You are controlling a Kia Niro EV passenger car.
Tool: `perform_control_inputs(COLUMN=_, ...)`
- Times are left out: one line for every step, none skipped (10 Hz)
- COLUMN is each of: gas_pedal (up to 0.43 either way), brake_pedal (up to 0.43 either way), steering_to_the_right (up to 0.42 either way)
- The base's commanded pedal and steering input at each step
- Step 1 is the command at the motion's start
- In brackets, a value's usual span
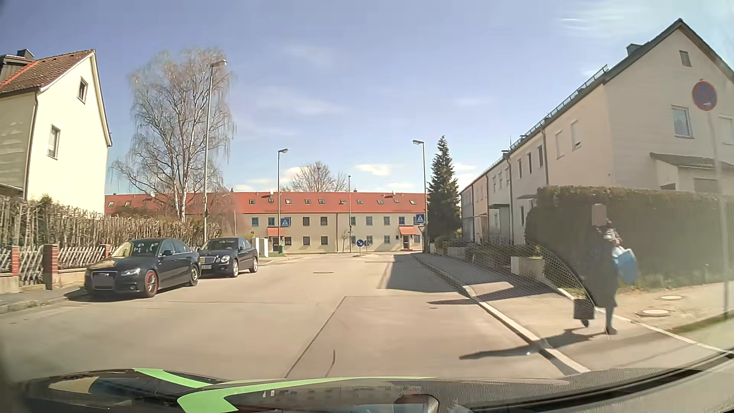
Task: Follow the waypoints while adhering to traffic rules and regulations
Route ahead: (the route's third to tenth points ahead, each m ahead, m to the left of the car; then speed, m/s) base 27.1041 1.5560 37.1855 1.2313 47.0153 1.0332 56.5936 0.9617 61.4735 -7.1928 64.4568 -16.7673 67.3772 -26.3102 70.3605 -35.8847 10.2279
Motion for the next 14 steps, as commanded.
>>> perform_control_inputs(gas_pedal=0.110, brake_pedal=0.000, steering_to_the_right=0.003)
perform_control_inputs(gas_pedal=0.110, brake_pedal=0.000, steering_to_the_right=0.004)
perform_control_inputs(gas_pedal=0.110, brake_pedal=0.000, steering_to_the_right=0.005)
perform_control_inputs(gas_pedal=0.110, brake_pedal=0.000, steering_to_the_right=0.006)
perform_control_inputs(gas_pedal=0.110, brake_pedal=0.000, steering_to_the_right=0.007)
perform_control_inputs(gas_pedal=0.098, brake_pedal=0.000, steering_to_the_right=0.007)
perform_control_inputs(gas_pedal=0.008, brake_pedal=0.000, steering_to_the_right=0.007)
perform_control_inputs(gas_pedal=0.000, brake_pedal=0.000, steering_to_the_right=0.007)
perform_control_inputs(gas_pedal=0.000, brake_pedal=0.000, steering_to_the_right=0.007)
perform_control_inputs(gas_pedal=0.000, brake_pedal=0.000, steering_to_the_right=0.007)
perform_control_inputs(gas_pedal=0.000, brake_pedal=0.000, steering_to_the_right=0.007)
perform_control_inputs(gas_pedal=0.000, brake_pedal=0.000, steering_to_the_right=0.007)
perform_control_inputs(gas_pedal=0.000, brake_pedal=0.000, steering_to_the_right=0.007)
perform_control_inputs(gas_pedal=0.000, brake_pedal=0.000, steering_to_the_right=0.006)
